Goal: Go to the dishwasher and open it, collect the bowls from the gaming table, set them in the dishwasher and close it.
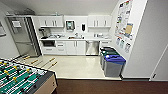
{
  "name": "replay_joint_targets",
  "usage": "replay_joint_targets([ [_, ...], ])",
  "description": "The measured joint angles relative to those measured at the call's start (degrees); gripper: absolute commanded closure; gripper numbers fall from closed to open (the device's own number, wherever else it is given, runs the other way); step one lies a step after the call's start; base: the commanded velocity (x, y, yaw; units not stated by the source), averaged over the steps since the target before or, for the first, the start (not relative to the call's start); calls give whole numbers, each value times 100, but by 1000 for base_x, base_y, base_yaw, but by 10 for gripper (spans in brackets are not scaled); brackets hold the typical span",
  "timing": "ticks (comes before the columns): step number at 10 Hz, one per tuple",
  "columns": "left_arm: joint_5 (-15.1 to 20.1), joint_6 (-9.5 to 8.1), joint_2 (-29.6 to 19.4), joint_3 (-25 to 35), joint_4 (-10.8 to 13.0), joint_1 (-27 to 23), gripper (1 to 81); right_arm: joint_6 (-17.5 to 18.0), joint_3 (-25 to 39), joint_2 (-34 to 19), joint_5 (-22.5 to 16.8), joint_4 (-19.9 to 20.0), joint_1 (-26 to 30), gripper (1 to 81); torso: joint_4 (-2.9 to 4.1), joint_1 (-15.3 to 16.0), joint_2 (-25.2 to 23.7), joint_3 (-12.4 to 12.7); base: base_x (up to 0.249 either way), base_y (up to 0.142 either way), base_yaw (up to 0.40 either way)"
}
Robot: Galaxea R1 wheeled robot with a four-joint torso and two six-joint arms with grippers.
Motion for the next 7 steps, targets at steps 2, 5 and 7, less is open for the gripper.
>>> replay_joint_targets([
  [2,6,0,-5,2,-2,17,10,0,-11,0,-9,0,-11,10,0,-2,0,0,97,-68,0],
  [5,4,0,-2,28,-2,2,10,-2,-22,-18,-6,-2,5,10,0,0,0,0,97,0,0],
  [7,17,0,-2,28,-4,30,10,0,-22,-18,-17,-2,-9,10,0,-4,0,0,102,0,0],
])
